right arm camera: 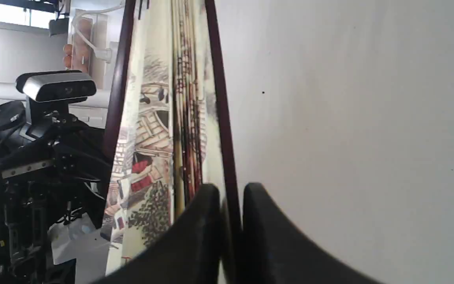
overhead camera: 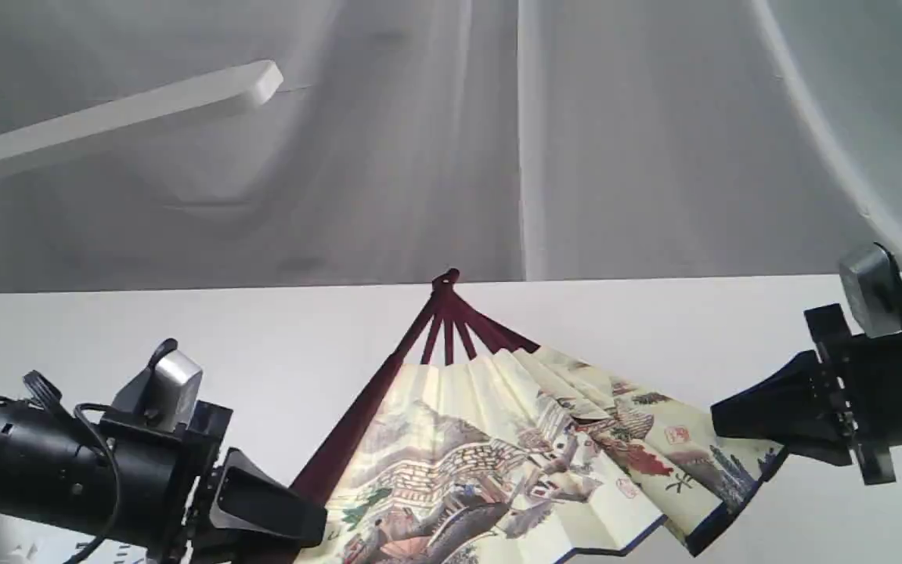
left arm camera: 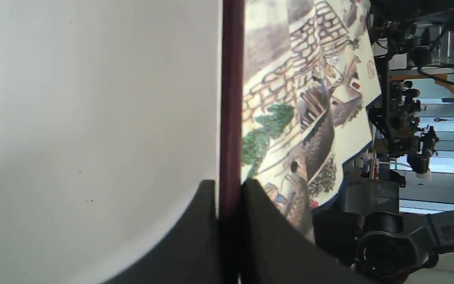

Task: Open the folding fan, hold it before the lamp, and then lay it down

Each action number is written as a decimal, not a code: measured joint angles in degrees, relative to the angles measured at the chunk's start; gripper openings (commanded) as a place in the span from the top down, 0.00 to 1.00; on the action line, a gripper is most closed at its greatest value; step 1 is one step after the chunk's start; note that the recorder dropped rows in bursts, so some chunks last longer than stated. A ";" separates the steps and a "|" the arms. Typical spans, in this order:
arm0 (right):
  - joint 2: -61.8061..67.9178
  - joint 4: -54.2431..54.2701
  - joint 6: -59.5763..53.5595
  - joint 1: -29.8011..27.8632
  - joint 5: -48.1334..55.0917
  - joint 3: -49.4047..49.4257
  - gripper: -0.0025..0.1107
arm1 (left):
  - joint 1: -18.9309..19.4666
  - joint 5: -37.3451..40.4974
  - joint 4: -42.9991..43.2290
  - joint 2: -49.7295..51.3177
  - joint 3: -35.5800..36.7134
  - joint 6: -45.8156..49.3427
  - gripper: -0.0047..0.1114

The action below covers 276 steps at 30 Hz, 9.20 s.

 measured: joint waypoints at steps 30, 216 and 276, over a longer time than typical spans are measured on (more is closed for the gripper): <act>0.00 10.66 0.81 4.92 -2.96 0.00 0.98 | 0.25 -0.67 -5.39 0.00 0.00 -3.04 0.33; 6.73 14.82 -2.80 6.69 1.23 0.00 0.98 | -0.82 -3.37 -8.81 -1.92 0.57 -1.27 0.96; 6.73 18.52 -2.35 2.29 0.30 0.00 0.98 | -0.63 -2.21 0.49 -1.92 0.57 -4.08 0.96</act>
